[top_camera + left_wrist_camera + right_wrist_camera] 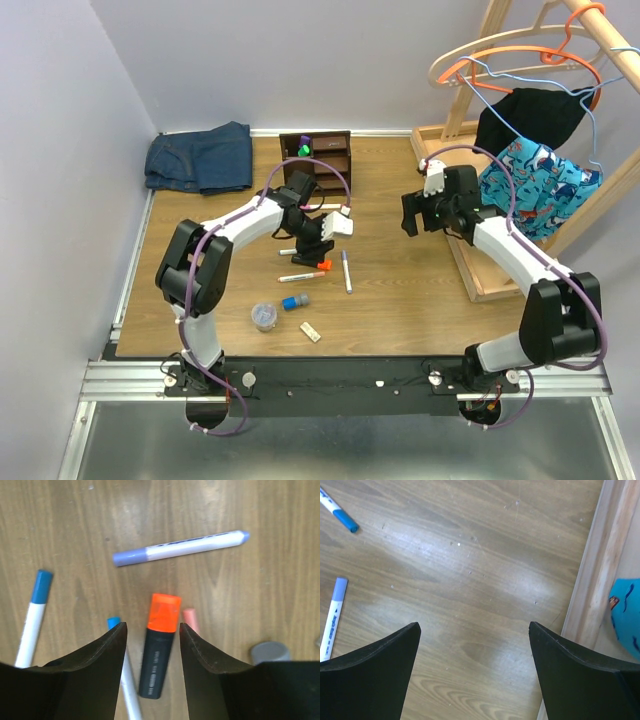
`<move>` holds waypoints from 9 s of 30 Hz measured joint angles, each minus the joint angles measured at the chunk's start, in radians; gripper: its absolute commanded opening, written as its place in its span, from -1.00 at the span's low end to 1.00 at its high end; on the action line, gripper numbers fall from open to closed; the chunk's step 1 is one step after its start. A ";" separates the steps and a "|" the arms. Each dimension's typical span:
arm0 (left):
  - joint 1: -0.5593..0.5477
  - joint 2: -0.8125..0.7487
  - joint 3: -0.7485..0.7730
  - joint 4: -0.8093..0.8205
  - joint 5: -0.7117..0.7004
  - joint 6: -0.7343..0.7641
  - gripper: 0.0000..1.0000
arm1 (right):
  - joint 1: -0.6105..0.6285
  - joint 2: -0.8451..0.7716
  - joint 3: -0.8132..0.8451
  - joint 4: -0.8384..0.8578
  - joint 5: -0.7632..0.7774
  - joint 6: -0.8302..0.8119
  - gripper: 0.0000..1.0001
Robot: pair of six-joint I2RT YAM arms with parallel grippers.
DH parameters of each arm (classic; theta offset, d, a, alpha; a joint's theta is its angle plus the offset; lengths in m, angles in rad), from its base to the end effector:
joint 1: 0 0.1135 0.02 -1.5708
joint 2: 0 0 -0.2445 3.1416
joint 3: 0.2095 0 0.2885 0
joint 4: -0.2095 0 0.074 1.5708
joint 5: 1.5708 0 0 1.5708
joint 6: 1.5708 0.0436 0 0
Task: Sort the stationery into containers
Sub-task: Pick up the pen from the center of the board, then place the pen in the storage box, then pick up the pen from the center of the board, then place the pen in the storage box.
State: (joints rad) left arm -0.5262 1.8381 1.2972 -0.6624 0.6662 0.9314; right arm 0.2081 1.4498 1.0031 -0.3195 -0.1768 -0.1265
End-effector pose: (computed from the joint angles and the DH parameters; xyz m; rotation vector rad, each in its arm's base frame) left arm 0.3291 -0.2223 0.1544 1.8213 1.7938 -0.7692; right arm 0.3459 0.0809 0.2073 -0.4753 2.2863 0.2471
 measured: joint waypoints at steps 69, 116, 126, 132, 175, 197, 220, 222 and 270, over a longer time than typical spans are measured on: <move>0.316 0.312 0.568 0.922 0.199 -0.945 -0.42 | -0.001 0.028 0.011 0.008 -0.003 -0.006 0.95; 0.423 0.417 0.507 1.045 0.202 -0.967 0.17 | -0.001 0.236 0.173 -0.022 0.033 -0.058 0.94; 0.401 0.146 0.426 0.910 0.232 -0.858 0.20 | -0.001 0.154 0.089 0.006 0.025 -0.058 0.94; 0.259 -0.075 0.313 0.500 0.161 -0.551 0.19 | -0.001 0.151 0.078 0.013 0.008 -0.058 0.94; -0.128 0.039 -0.035 -0.045 -0.365 -0.378 -0.17 | -0.001 -0.025 -0.074 0.022 -0.034 -0.031 0.94; -0.140 0.011 0.100 -0.119 -0.336 -0.394 -0.59 | -0.001 -0.033 -0.074 0.021 -0.018 -0.032 0.94; 0.277 0.277 0.670 0.414 0.051 -0.686 -0.60 | -0.001 0.099 0.038 0.026 -0.010 -0.050 0.94; 0.290 0.294 0.670 0.473 0.074 -0.723 -0.60 | -0.001 0.112 0.050 0.026 -0.006 -0.051 0.94; 0.403 0.109 0.358 0.946 0.277 -0.842 0.07 | 0.068 0.378 0.280 -0.016 0.068 -0.111 0.94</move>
State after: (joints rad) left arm -0.1230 1.9476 1.6554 0.2836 0.9436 0.0895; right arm 0.2756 1.8275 1.2835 -0.3359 -0.1093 -0.2371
